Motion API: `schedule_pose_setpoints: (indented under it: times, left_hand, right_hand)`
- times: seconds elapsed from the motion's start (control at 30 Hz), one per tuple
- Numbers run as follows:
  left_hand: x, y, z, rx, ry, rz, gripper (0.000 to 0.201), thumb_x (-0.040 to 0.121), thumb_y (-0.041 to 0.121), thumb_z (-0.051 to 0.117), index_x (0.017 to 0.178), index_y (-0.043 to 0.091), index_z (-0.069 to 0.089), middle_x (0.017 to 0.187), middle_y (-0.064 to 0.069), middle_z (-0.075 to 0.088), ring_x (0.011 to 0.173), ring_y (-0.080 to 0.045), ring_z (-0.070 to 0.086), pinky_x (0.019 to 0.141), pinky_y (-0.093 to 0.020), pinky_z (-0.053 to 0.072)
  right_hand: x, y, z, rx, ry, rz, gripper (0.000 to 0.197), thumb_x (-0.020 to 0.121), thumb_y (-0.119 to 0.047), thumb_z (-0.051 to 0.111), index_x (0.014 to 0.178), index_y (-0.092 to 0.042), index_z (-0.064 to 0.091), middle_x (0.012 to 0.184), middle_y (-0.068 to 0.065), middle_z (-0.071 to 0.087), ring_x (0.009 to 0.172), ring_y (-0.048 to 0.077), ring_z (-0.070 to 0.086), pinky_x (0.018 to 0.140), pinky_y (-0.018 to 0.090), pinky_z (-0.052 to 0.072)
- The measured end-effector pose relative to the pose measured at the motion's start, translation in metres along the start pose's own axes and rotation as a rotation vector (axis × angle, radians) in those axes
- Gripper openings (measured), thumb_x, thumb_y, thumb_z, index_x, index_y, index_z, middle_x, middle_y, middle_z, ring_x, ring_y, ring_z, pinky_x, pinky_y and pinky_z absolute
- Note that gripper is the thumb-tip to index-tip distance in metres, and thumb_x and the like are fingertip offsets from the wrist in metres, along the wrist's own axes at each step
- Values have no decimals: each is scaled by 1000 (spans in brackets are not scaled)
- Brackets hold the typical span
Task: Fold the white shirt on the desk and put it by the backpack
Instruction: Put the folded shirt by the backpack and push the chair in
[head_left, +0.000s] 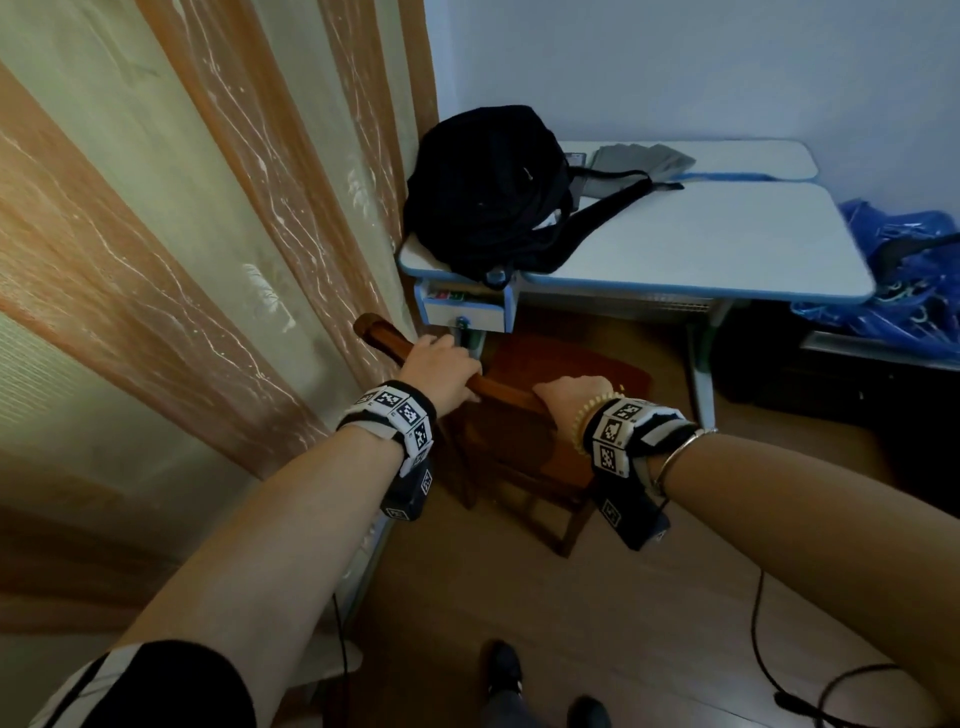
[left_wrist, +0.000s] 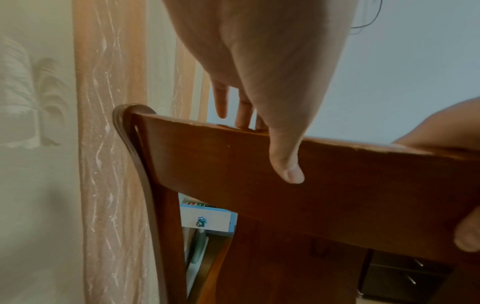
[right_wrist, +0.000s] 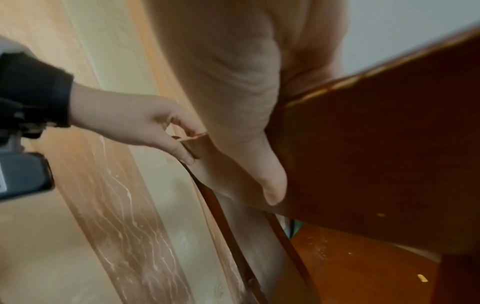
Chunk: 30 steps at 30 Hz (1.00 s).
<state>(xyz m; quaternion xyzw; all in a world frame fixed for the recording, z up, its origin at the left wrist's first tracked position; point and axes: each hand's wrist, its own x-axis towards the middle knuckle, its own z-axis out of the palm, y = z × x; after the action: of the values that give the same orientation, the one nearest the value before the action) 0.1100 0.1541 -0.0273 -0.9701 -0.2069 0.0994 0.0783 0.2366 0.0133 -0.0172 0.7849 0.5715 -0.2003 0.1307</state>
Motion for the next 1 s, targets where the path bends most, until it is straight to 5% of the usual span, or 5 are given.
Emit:
schedule_pose_setpoints:
  times: [0.17,0.27,0.4,0.53,1.0]
  left_hand:
    - [10,14,-1,-98,7,-29,34,87,47,57,114,27,63,106,2,63,108,-20,47,89,-37,42]
    - [21,12,4,-166,7,-18,26,89,33,60,113,23,61,108,-1,60,108,-22,48,90,-38,44]
    - [37,-4,11,-103,-40,-38,6,87,14,57,88,19,54,92,-5,63,93,-26,60,81,-37,46]
    - [55,-8,15,-54,0,-53,11,87,14,58,96,19,55,94,-3,63,92,-25,60,82,-37,43]
    - [141,-80,25,-68,83,-77,15,86,14,62,99,17,55,100,-4,63,99,-26,58,84,-35,40]
  right_hand:
    - [4,25,6,-26,52,29,45,88,-16,58,130,-25,44,116,4,63,103,28,63,84,40,52]
    - [10,39,8,-2,99,53,45,90,-12,54,131,-25,43,111,5,64,99,29,64,81,40,53]
    - [18,62,14,7,166,73,44,88,-14,58,127,-28,43,100,1,66,90,25,66,76,37,54]
    - [26,83,13,-16,246,70,38,87,-21,58,121,-30,43,88,-3,61,79,20,63,77,38,55]
    - [131,102,-36,-59,317,61,42,86,-26,58,125,-29,42,98,0,63,89,24,63,81,39,48]
